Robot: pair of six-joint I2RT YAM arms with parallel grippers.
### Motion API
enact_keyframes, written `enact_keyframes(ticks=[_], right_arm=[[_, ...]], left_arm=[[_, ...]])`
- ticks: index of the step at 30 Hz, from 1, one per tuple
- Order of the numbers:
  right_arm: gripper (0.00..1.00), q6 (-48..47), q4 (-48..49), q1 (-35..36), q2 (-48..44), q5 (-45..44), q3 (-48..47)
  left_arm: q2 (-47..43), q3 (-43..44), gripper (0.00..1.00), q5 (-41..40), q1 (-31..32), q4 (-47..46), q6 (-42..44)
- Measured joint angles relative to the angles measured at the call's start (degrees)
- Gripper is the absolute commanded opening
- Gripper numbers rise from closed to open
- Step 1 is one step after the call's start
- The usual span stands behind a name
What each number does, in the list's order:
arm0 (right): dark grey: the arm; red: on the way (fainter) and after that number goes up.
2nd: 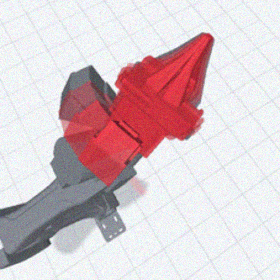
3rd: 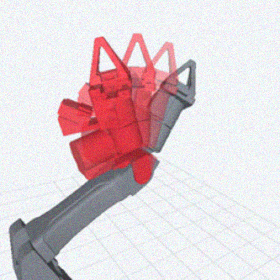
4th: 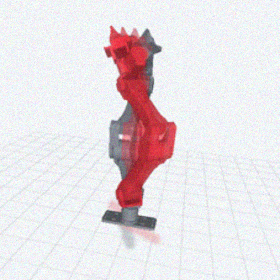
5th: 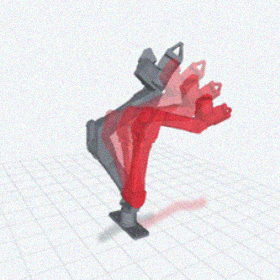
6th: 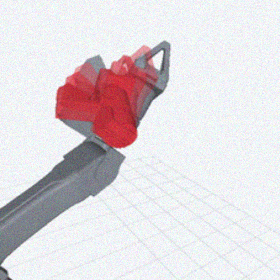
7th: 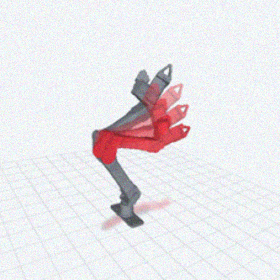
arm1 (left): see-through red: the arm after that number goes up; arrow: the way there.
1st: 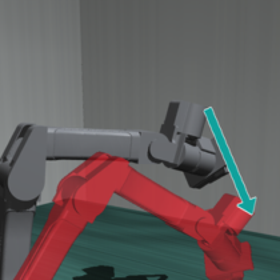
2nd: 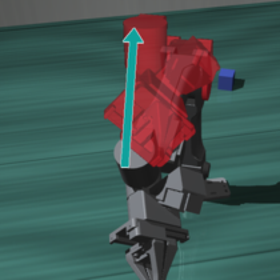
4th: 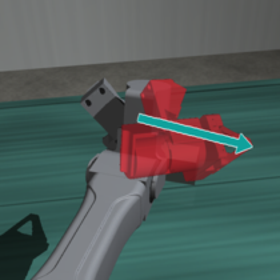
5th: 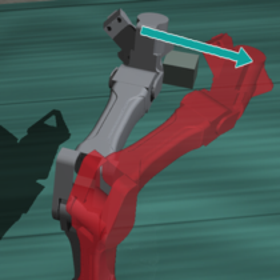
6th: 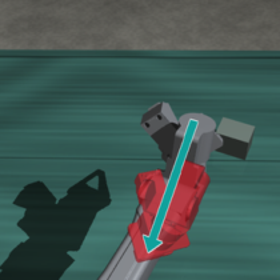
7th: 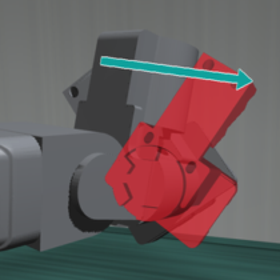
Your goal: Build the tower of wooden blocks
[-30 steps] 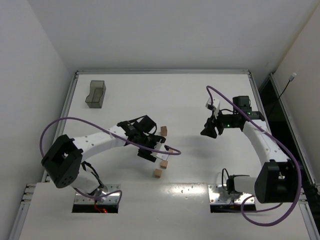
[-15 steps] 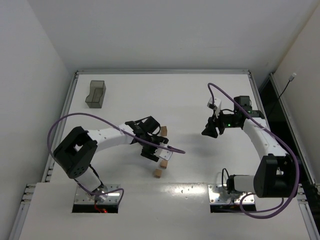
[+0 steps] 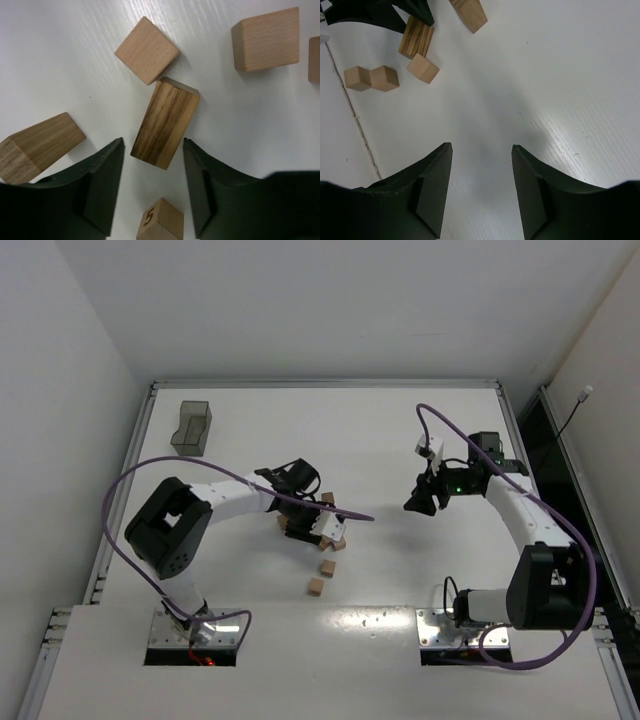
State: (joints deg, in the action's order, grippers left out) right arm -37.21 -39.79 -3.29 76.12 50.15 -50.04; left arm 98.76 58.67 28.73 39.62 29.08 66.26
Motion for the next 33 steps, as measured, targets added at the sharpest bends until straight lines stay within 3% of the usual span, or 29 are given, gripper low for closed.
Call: enact_keyframes(ticks=[6, 10, 13, 16, 19, 23, 26, 33], right_arm=[[0.48, -0.1, -0.4, -0.4, 0.4, 0.0, 0.0], [0.47, -0.2, -0.8, -0.4, 0.7, 0.1, 0.0], [0.47, -0.3, -1.0, -0.4, 0.8, 0.3, 0.0], [0.47, -1.0, -1.6, -0.4, 0.8, 1.2, 0.0], [0.47, -2.2, -2.8, -0.4, 0.3, 3.2, 0.0], [0.49, -3.3, -4.4, -0.2, -3.6, 7.8, -0.6], [0.49, -3.7, -6.3, 0.5, -5.2, 12.5, -4.3], [0.48, -3.9, -11.1, 4.1, -1.3, 26.3, -15.3]], left_arm=[[0.7, 0.0, 0.33, 0.9, -0.1, 1.8, 1.8], [0.7, 0.0, 0.18, 1.7, -0.1, 2.6, 2.8], [0.4, -0.2, 0.15, 1.9, -0.1, 3.0, 2.1], [-2.2, -2.8, 0.02, 2.5, -0.1, 1.3, -1.7], [-10.2, -7.9, 0.00, 4.2, -0.5, -3.1, -12.0], [-28.0, -16.1, 0.00, 6.3, -1.3, -13.6, -34.2], [-37.2, -17.2, 0.00, 7.0, -0.8, -21.2, -49.1], [-39.2, -16.9, 0.00, 7.1, 0.4, -35.3, -74.3]])
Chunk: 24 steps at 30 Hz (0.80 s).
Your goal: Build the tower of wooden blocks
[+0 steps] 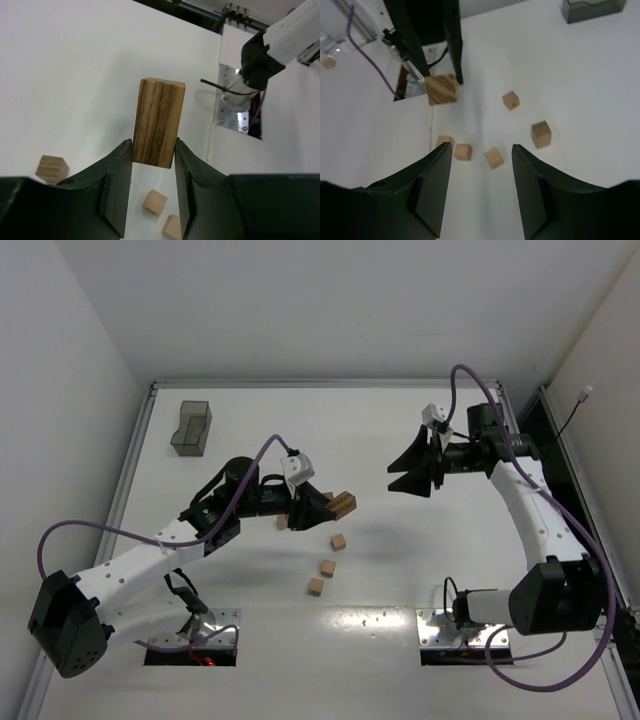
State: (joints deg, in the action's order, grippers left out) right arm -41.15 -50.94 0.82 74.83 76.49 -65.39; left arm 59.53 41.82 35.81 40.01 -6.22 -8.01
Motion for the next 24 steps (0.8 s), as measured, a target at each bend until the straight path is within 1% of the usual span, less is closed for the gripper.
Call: enact_keyframes(ticks=[4, 8, 11, 17, 18, 20, 24], right_arm=[[0.48, 0.0, -2.3, 3.5, 1.6, 3.3, -4.1], [0.48, 0.0, -3.5, 5.7, 1.7, 4.8, -5.6], [0.50, 0.0, -3.8, 7.8, 1.7, 4.8, -5.6], [0.53, -0.2, -4.2, 13.1, 1.7, 1.6, -5.6], [0.56, -0.2, -4.3, 13.3, 1.7, 1.3, -5.6], [0.58, -0.3, -4.5, 13.3, 1.8, 0.5, -5.6], [0.59, -0.3, -4.6, 13.3, 2.3, -0.2, -5.6]], left_arm=[[3.2, 0.5, 0.00, 0.0, 1.3, -3.5, -6.6], [4.9, 1.2, 0.00, 0.0, 1.5, -5.1, -8.9], [5.3, 1.9, 0.00, 0.0, 1.5, -5.5, -9.1], [6.1, 4.7, 0.00, 0.0, 1.9, -5.6, -9.0], [6.3, 4.7, 0.00, -0.2, 2.0, -5.4, -9.0], [6.8, 5.0, 0.00, -0.3, 2.4, -5.4, -9.0], [7.2, 5.5, 0.00, -0.2, 3.6, -5.6, -9.0]])
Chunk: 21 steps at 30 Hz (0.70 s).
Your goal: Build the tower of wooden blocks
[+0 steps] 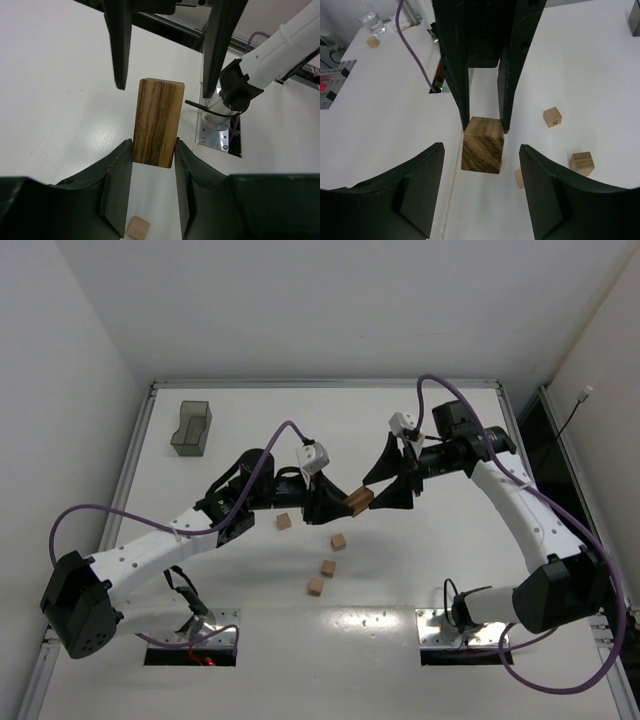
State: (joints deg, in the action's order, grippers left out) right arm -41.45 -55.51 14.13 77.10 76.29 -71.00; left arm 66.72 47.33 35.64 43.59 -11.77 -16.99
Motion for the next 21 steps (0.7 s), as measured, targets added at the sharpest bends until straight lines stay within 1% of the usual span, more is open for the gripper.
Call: enact_keyframes(ticks=[3, 5, 6, 7, 10, 12, 13, 16, 17, 18, 20, 21], right_arm=[[0.59, 0.0, 0.0, 0.0, 0.6, -0.3, 0.0], [0.53, 0.0, 0.0, 0.0, 0.8, -0.7, 0.0], [0.49, 0.0, 0.0, 0.0, 0.8, -0.9, 0.0], [0.37, 0.0, 0.0, 0.0, 0.8, -0.9, 0.0], [0.22, 0.2, -0.5, 0.0, 0.8, -0.8, 0.0], [0.17, 0.6, -0.6, 0.0, 0.8, -0.9, -0.1], [0.12, 0.5, -0.6, 0.0, 0.8, -0.9, -0.1], [0.00, 0.5, -0.5, 0.0, 0.8, -1.0, -0.1], [0.00, 0.5, -0.5, 0.0, 0.8, -1.1, -0.1], [0.00, 0.5, -0.5, 0.0, 0.8, -1.3, -0.2], [0.00, 0.5, -0.4, 0.0, 0.9, -1.7, -0.5], [0.00, 0.5, -0.3, 0.0, 1.0, -2.0, -0.8]], left_arm=[[0.0, 0.2, 0.00, 0.0, 0.6, -0.3, 0.0], [0.0, 0.2, 0.00, 0.0, 0.8, -0.4, 0.0], [0.0, 0.2, 0.00, 0.0, 0.9, -0.4, 0.1], [0.0, 0.3, 0.00, 0.0, 1.0, -0.4, 0.2], [0.1, 0.5, 0.00, -1.0, 0.9, -0.2, 0.5], [0.1, 0.5, 0.00, -1.2, 1.1, -0.1, 0.7], [0.2, 0.5, 0.00, -1.2, 1.1, -0.1, 0.7], [0.3, 0.6, 0.00, -1.3, 1.1, 0.0, 0.9], [0.4, 0.6, 0.12, -1.4, 1.1, 0.0, 0.9], [0.5, 0.7, 0.27, -1.7, 1.1, 0.1, 0.9], [0.6, 1.1, 0.50, -2.4, 1.1, 0.7, 0.9], [0.7, 1.6, 0.55, -2.8, 1.2, 1.1, 1.1]])
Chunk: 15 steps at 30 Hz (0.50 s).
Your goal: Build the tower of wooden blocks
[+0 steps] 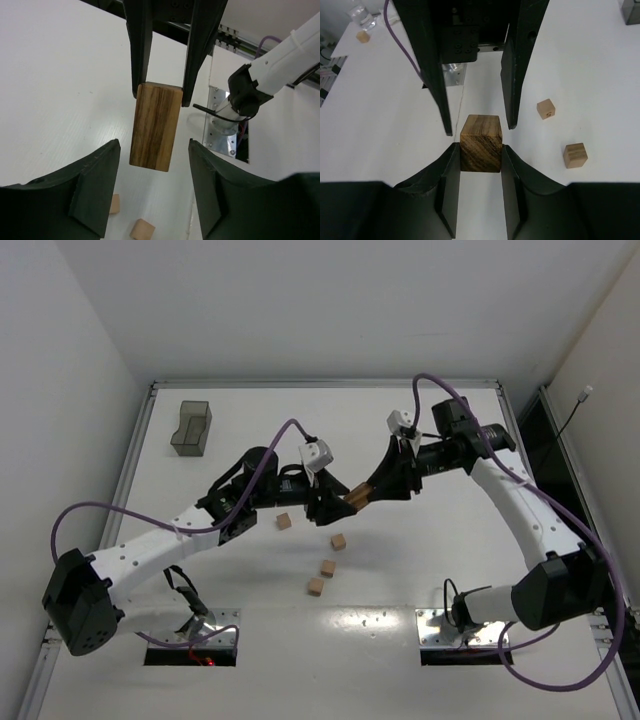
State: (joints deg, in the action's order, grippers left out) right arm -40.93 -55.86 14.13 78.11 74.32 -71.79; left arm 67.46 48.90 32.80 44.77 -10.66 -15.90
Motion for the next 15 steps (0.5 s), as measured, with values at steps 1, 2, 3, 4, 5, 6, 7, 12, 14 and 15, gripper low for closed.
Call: enact_keyframes(ticks=[1, 2, 3, 4, 5, 6, 7, 12, 14, 15], right_arm=[[0.00, 0.0, -0.1, 0.0, 0.2, -0.7, -0.5], [0.00, 0.0, -0.3, 0.2, 0.5, -1.2, -1.2], [0.00, 0.0, -0.5, 0.4, 0.9, -2.2, -2.3], [0.00, 0.0, -0.9, 0.7, 1.4, -3.3, -3.4], [0.00, 0.0, -1.4, 1.2, 2.1, -5.0, -4.9], [0.00, 0.0, -2.0, 1.6, 3.0, -6.8, -6.4], [0.00, -0.2, -2.7, 2.2, 4.0, -8.5, -8.1], [0.00, -1.1, -6.4, 4.9, 9.7, -17.7, -15.4], [0.00, -1.1, -6.6, 5.9, 11.5, -21.3, -16.8], [0.00, -1.1, -6.9, 6.3, 12.2, -23.0, -17.1]], left_arm=[[0.1, 0.5, 0.60, -0.5, 0.1, 0.6, 0.2], [0.1, 1.2, 0.62, -1.2, 0.3, 1.4, 0.3], [0.1, 1.7, 0.63, -1.9, 0.3, 2.1, 0.5], [-0.1, 2.1, 0.63, -3.0, 0.3, 3.1, 0.8], [-0.5, 2.4, 0.63, -4.1, 0.1, 4.5, 0.9], [-0.9, 2.6, 0.65, -5.2, -0.2, 5.7, 1.0], [-1.4, 2.8, 0.67, -6.7, -0.4, 7.3, 1.3], [-3.9, 7.0, 0.72, -17.0, -3.1, 19.0, 3.7], [-4.4, 9.5, 0.78, -21.8, -5.3, 23.0, 6.0], [-4.6, 10.4, 0.80, -23.7, -6.6, 24.5, 7.0]])
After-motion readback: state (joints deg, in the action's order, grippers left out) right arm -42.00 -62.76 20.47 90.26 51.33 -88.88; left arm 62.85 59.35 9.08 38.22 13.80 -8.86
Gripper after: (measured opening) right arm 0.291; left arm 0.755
